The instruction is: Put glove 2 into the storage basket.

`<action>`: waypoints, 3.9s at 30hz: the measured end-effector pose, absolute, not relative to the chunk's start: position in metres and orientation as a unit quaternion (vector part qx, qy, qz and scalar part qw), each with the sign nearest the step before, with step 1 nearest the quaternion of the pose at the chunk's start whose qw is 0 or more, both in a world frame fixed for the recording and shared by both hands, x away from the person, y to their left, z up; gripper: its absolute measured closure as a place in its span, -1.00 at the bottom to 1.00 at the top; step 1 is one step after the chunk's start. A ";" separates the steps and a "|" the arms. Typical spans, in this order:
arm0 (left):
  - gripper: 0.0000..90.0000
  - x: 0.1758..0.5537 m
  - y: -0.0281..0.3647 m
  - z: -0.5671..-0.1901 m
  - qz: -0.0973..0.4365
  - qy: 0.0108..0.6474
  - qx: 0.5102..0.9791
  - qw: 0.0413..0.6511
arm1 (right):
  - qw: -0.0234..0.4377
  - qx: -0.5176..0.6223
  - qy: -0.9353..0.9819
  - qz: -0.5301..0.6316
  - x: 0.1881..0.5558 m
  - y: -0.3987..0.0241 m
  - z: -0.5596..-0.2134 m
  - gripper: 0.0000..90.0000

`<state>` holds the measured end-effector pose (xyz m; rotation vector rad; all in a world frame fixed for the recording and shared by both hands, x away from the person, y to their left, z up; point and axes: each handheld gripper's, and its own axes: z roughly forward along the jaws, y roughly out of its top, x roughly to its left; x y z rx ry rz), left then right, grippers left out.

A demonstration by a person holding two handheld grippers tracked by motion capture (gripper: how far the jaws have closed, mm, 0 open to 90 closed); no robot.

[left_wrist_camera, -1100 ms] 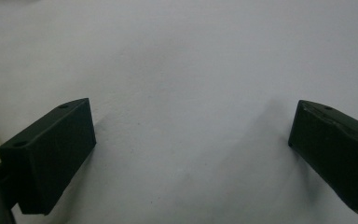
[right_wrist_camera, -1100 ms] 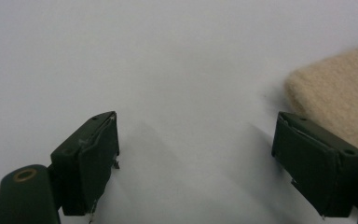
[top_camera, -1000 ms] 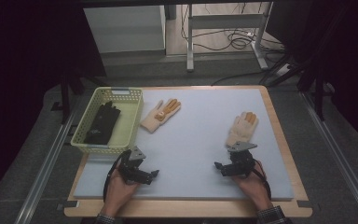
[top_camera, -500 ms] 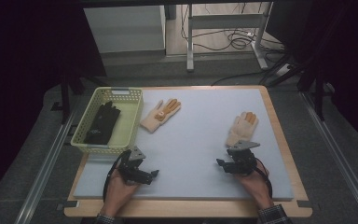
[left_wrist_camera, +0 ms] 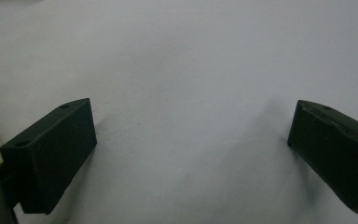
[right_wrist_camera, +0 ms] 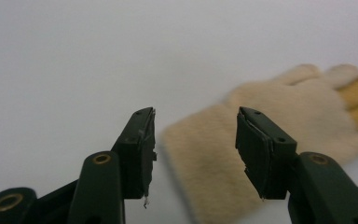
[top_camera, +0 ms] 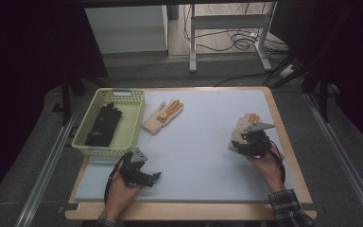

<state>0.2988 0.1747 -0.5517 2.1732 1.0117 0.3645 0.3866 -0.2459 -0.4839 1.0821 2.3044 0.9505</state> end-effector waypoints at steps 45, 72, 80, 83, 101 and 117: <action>-0.97 0.299 0.175 -0.552 0.141 0.391 0.839 0.351 | 0.179 0.372 0.819 0.398 0.399 -0.223 -0.462 0.24; -0.97 0.299 0.175 -0.552 0.141 0.391 0.839 0.351 | 0.122 0.310 0.852 0.404 0.375 -0.148 -0.493 -0.10; -0.97 0.299 0.175 -0.552 0.141 0.391 0.839 0.352 | 0.097 0.310 0.851 0.413 0.395 -0.133 -0.496 0.20; -0.97 0.299 0.175 -0.552 0.141 0.391 0.839 0.352 | 0.101 0.303 0.852 0.414 0.403 -0.118 -0.492 0.29; -0.97 0.299 0.175 -0.552 0.140 0.391 0.839 0.350 | 0.110 0.292 0.864 0.394 0.473 -0.040 -0.494 0.17; -0.97 0.299 0.175 -0.552 0.139 0.392 0.839 0.352 | 0.133 0.298 0.870 0.369 0.511 0.005 -0.514 -0.07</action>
